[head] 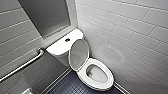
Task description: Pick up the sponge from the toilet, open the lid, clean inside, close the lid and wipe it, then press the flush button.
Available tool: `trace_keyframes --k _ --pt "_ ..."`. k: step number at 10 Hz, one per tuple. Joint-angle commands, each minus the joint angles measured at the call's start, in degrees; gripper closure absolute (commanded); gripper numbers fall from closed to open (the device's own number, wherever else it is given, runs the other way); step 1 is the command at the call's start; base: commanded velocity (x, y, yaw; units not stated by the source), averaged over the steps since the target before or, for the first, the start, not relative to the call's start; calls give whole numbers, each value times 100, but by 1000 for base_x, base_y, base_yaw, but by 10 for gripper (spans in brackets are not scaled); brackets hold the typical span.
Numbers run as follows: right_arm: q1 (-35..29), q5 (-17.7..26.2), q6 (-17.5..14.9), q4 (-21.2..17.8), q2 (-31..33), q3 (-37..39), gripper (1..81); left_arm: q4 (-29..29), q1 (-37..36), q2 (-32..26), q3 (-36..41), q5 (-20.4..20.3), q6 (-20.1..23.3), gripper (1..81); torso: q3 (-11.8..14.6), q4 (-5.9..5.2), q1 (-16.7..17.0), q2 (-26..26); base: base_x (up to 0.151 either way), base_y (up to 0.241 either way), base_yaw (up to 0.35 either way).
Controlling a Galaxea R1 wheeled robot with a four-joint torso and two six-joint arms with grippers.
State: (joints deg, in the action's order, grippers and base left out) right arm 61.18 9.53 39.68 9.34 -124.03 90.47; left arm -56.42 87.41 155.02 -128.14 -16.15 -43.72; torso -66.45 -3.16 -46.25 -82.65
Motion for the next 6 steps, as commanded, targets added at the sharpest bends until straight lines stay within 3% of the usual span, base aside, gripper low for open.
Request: trace_keyframes --k 1,4,6 --pt "776 -487 -223 559 -388 672 811 218 -52 -304 315 209 -5 10 0 -2 0 -2 0 0 0" --pt "1786 -926 -356 1438 -818 1339 811 307 -412 -523 508 113 -57 10 72 37 59 78 0 0 0" --pt "2332 -1663 -321 1571 -1047 1989 811 298 -693 -874 920 95 -286 10 74 37 61 78 0 0 0"
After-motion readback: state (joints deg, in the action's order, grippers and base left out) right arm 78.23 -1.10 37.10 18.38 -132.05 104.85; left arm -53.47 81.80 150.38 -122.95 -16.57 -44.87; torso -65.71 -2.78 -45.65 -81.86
